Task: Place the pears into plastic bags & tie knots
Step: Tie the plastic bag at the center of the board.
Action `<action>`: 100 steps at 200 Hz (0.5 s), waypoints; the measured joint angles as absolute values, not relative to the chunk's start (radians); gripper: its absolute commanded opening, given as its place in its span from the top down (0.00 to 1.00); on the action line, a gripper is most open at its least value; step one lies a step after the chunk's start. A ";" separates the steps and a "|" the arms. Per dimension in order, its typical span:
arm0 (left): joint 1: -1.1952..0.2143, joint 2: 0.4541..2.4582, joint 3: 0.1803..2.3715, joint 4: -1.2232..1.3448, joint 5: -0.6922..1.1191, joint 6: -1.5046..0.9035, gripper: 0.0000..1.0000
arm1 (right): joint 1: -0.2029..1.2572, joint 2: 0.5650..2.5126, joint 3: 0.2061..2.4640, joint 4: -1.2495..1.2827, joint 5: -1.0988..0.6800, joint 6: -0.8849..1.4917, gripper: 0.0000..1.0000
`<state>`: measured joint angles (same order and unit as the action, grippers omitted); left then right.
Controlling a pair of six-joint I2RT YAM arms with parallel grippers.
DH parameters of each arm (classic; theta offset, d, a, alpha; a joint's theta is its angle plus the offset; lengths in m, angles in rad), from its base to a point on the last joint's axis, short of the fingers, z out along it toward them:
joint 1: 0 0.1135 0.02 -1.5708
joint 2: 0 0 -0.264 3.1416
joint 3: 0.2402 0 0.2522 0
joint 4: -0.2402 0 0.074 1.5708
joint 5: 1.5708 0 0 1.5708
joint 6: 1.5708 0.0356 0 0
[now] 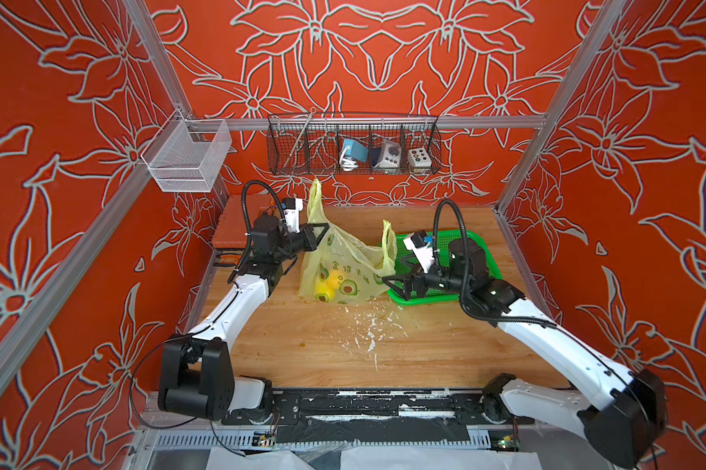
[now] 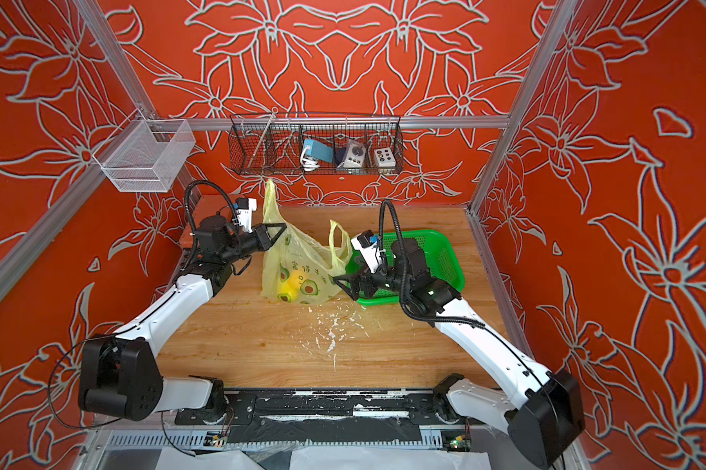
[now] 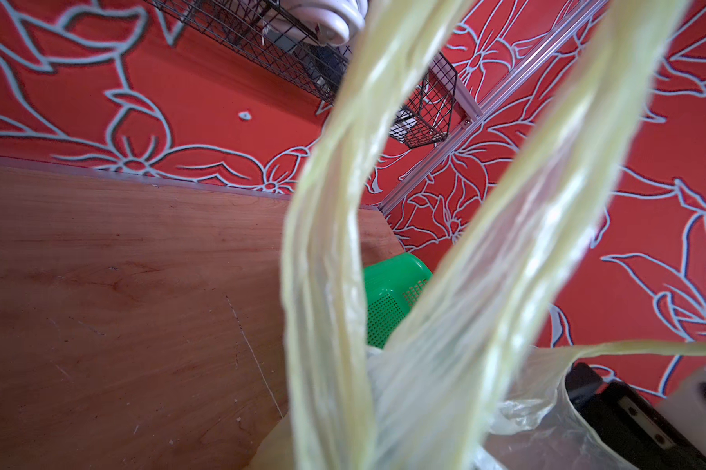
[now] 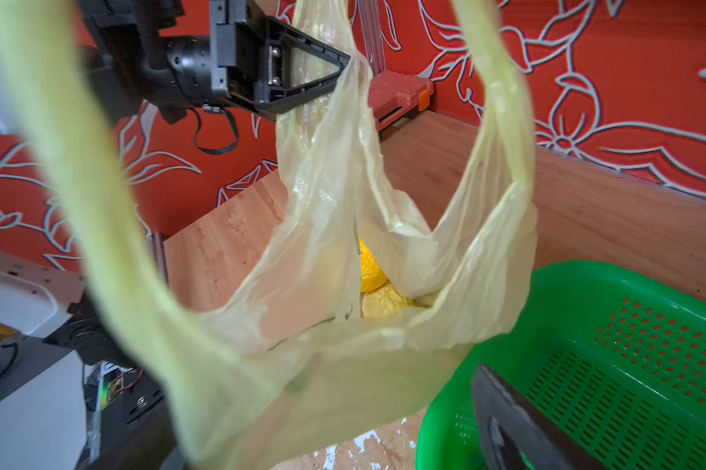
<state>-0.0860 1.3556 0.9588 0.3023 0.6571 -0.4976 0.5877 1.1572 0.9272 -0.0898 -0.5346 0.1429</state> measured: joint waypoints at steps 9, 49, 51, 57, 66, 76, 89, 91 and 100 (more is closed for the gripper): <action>-0.086 1.357 0.959 0.300 0.665 -0.497 1.00 | 0.587 1.190 0.936 -0.075 -0.521 0.138 0.02; -0.086 1.363 0.959 0.300 0.700 -0.494 1.00 | 0.556 1.325 1.021 -0.015 -0.513 0.116 0.02; -0.086 1.364 0.959 0.300 0.702 -0.494 1.00 | 0.553 1.328 1.024 -0.011 -0.513 0.116 0.02; -0.086 1.364 0.959 0.300 0.707 -0.493 1.00 | 0.547 1.335 1.031 -0.006 -0.514 0.114 0.02; -0.086 1.365 0.959 0.300 0.717 -0.493 1.00 | 0.536 1.342 1.037 0.006 -0.517 0.113 0.02; -0.086 1.365 0.959 0.301 0.727 -0.492 1.00 | 0.525 1.344 1.039 0.017 -0.522 0.113 0.02; -0.086 1.365 0.959 0.302 0.741 -0.492 1.00 | 0.511 1.348 1.042 0.029 -0.532 0.113 0.02; -0.086 1.365 0.959 0.303 0.744 -0.492 1.00 | 0.508 1.348 1.043 0.031 -0.534 0.113 0.02; -0.086 1.368 0.958 0.308 0.756 -0.492 1.00 | 0.500 1.356 1.052 0.036 -0.540 0.113 0.02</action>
<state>-0.0860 1.3678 0.9585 0.3077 0.7555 -0.4919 0.4999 1.3556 1.0519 0.0357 -0.5404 0.1127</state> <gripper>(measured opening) 0.047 0.976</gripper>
